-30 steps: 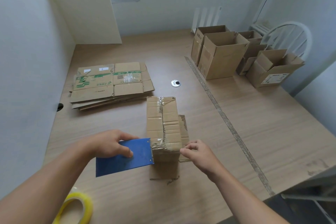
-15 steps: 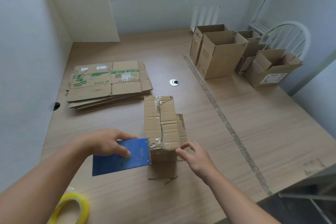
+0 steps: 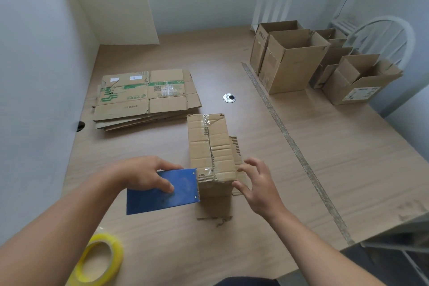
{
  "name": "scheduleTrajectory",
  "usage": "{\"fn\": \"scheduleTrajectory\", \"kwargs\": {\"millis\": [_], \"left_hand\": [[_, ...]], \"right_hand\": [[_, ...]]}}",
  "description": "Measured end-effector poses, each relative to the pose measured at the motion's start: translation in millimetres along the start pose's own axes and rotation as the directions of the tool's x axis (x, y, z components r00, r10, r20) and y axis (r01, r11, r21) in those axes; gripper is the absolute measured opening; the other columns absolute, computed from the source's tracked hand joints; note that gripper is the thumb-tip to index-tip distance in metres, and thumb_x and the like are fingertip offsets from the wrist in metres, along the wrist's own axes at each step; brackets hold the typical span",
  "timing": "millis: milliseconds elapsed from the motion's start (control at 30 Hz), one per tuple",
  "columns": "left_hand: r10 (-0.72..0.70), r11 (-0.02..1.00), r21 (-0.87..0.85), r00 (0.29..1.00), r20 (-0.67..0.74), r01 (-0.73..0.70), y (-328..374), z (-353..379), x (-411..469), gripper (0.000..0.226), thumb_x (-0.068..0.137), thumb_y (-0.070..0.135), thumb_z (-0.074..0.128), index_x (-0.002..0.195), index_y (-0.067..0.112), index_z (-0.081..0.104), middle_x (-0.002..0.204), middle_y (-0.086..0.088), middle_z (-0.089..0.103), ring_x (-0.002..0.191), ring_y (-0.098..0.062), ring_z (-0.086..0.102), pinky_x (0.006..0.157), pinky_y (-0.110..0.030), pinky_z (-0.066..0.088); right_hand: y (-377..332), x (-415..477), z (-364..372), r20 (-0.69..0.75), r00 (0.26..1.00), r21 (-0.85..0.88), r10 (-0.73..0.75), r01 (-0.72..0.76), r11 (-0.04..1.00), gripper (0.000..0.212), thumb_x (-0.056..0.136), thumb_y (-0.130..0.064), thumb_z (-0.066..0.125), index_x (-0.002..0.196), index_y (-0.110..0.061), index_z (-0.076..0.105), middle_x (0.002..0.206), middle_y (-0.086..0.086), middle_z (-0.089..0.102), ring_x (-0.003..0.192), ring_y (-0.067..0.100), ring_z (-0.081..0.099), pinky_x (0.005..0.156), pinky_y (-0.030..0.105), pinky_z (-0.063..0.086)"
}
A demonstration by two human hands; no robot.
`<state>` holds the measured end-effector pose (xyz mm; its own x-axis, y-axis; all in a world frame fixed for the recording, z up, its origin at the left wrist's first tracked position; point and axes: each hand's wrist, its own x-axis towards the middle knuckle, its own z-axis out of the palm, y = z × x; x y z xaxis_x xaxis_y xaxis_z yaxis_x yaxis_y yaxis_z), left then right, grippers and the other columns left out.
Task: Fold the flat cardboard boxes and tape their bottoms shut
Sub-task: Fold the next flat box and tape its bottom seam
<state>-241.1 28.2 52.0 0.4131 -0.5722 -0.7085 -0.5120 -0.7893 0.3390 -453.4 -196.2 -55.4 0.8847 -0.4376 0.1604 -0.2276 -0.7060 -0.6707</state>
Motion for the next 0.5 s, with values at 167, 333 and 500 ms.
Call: {"fn": "scheduleTrajectory", "kwargs": {"millis": [167, 333, 500], "left_hand": [[0.004, 1.000, 0.008, 1.000, -0.009, -0.004, -2, 0, 1, 0.053, 0.086, 0.047, 0.068, 0.131, 0.065, 0.044, 0.120, 0.016, 0.061, 0.106, -0.011, 0.057, 0.096, -0.034, 0.044], [0.010, 1.000, 0.002, 1.000, -0.015, -0.009, -4, 2, 4, 0.054, 0.086, 0.048, 0.069, 0.130, 0.066, 0.044, 0.116, 0.020, 0.061, 0.097, -0.002, 0.055, 0.079, -0.026, 0.040], [0.012, 1.000, -0.009, 1.000, -0.019, -0.012, -6, 2, 5, 0.053, 0.086, 0.049, 0.069, 0.130, 0.066, 0.044, 0.117, 0.019, 0.061, 0.097, -0.001, 0.055, 0.074, -0.023, 0.039]], "right_hand": [[9, 17, -13, 0.278, 0.955, 0.022, -0.104, 0.102, 0.995, 0.060, 0.089, -0.025, 0.073, 0.143, -0.033, 0.047, 0.148, 0.005, 0.039, 0.136, 0.022, 0.038, 0.114, 0.029, 0.029], [20, 26, -21, 0.343, 0.914, -0.033, -0.219, 0.244, 0.969, 0.061, 0.085, -0.020, 0.077, 0.141, -0.023, 0.054, 0.141, 0.005, 0.052, 0.128, 0.027, 0.049, 0.110, 0.029, 0.034], [15, 35, -16, 0.280, 0.913, -0.046, -0.297, 0.321, 0.946, 0.048, 0.080, -0.020, 0.081, 0.126, -0.016, 0.068, 0.126, 0.013, 0.060, 0.115, 0.036, 0.057, 0.093, 0.048, 0.052]]}}
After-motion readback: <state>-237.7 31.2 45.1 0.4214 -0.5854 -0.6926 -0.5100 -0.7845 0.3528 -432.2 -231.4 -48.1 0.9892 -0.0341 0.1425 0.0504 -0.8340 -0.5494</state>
